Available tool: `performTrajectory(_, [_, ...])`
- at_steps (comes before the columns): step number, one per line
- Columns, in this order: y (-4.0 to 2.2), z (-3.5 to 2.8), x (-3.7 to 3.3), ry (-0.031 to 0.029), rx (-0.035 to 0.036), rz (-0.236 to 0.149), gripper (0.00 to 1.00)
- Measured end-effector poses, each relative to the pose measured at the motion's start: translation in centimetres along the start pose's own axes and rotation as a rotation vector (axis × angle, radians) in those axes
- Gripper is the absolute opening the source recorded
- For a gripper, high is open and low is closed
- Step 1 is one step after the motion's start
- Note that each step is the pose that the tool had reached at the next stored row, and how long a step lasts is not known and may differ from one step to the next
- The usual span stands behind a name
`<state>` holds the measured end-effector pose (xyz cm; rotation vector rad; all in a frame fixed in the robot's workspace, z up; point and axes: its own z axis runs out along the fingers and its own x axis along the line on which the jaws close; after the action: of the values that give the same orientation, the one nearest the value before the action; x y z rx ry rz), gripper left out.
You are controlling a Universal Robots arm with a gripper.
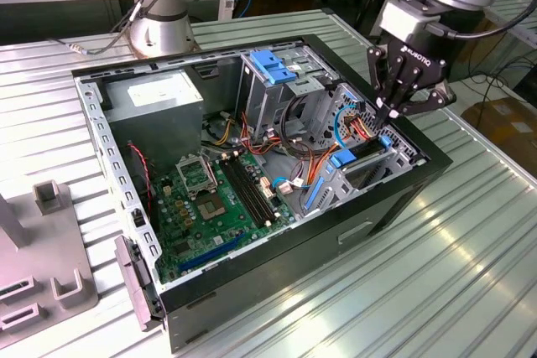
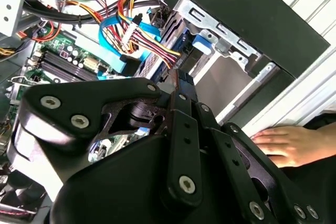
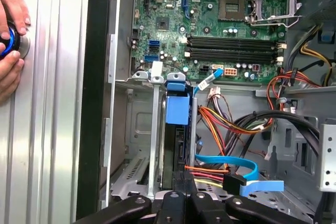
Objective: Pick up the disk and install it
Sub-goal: 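Insert the second disk wire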
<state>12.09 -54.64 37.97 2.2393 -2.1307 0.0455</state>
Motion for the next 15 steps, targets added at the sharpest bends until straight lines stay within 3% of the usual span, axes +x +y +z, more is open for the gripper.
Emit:
performTrajectory(3, [0.00,-0.53,0.03,-0.0001,0.0001,0.000,0.11])
performTrajectory(15, [0.11,-0.61,-0.94,-0.0006,0.0001,0.000,0.11])
